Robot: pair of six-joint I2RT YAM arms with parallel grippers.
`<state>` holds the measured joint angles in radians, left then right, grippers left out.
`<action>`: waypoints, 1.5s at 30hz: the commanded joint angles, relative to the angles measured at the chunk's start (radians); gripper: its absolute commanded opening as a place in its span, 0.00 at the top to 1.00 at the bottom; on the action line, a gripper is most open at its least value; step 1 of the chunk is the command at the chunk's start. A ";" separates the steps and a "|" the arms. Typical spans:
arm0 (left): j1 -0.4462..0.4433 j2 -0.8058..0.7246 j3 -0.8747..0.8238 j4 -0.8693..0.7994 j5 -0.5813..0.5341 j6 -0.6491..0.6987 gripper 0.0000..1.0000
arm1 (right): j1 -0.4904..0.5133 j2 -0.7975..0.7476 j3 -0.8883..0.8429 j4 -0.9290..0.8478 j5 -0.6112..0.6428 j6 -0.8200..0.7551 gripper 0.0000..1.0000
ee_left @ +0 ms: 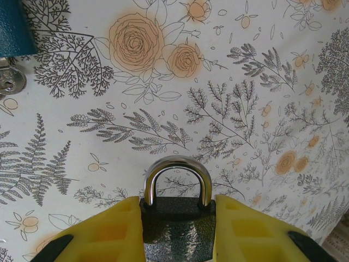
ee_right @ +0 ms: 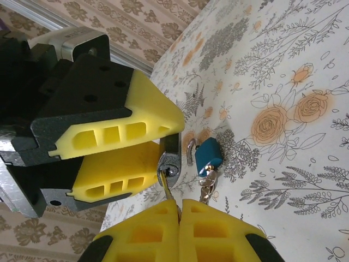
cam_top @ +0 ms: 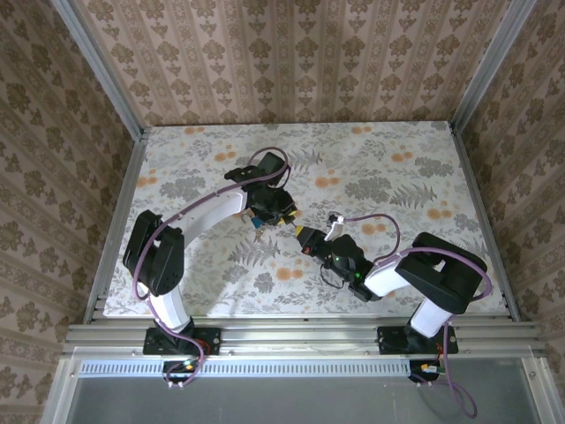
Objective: Unlock with the key
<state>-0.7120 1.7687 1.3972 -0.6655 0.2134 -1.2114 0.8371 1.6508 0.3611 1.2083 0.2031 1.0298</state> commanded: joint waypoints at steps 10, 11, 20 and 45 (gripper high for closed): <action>-0.002 0.000 0.004 0.000 0.009 0.008 0.83 | 0.008 0.018 0.043 0.004 0.032 0.016 1.00; -0.003 0.000 0.004 0.000 0.010 0.007 0.83 | 0.007 0.018 0.041 0.005 0.030 0.018 1.00; 0.002 -0.004 -0.003 0.004 0.000 0.009 0.83 | 0.008 0.006 0.018 -0.014 0.016 0.040 1.00; 0.004 -0.022 -0.036 0.033 0.018 -0.002 0.83 | 0.017 -0.019 0.022 -0.063 0.077 0.032 1.00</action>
<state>-0.7116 1.7699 1.3773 -0.6411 0.2169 -1.2118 0.8501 1.6485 0.3676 1.1629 0.2230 1.0584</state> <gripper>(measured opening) 0.274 0.058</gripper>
